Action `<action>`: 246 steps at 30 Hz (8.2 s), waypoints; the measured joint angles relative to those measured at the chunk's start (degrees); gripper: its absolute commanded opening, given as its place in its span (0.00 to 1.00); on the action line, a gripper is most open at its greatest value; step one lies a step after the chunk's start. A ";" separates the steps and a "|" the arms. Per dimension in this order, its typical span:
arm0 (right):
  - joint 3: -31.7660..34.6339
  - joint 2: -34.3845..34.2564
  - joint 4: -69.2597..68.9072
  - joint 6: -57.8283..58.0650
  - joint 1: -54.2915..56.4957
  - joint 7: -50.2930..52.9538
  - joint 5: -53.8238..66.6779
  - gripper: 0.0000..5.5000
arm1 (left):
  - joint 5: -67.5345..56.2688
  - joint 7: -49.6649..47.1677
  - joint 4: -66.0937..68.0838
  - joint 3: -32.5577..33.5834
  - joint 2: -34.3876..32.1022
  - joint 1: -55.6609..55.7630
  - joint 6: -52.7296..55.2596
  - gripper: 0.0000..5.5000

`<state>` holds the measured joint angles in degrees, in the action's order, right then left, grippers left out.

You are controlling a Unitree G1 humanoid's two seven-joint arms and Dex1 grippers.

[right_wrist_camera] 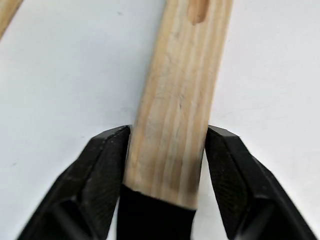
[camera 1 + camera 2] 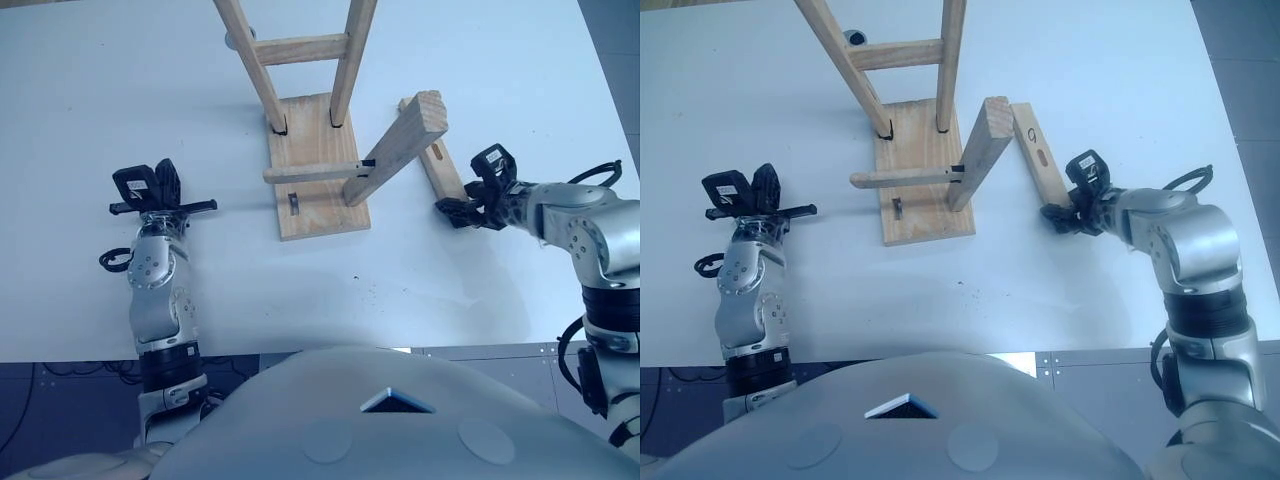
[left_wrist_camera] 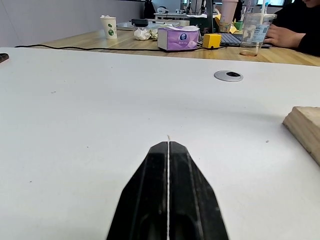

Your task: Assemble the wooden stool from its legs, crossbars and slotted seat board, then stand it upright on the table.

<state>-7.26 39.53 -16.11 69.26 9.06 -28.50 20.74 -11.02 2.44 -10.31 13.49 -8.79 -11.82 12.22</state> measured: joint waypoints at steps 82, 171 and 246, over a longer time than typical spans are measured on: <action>3.15 -9.17 11.40 -14.95 36.88 -40.04 25.72 0.37 | -83.66 23.83 -3.92 7.21 -19.52 44.22 32.85 0.39; -3.38 2.14 5.00 -19.71 27.88 -45.01 15.68 0.42 | -26.84 80.29 -4.41 -1.13 -60.10 20.60 21.10 0.37; 26.57 -16.38 11.08 -6.17 42.96 -1.09 63.21 0.56 | -26.83 48.87 -2.33 10.46 -31.63 23.03 17.70 0.57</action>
<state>19.31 23.15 -5.03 63.09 52.02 -29.59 83.95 -37.86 51.31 -12.65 23.95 -40.42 11.22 29.93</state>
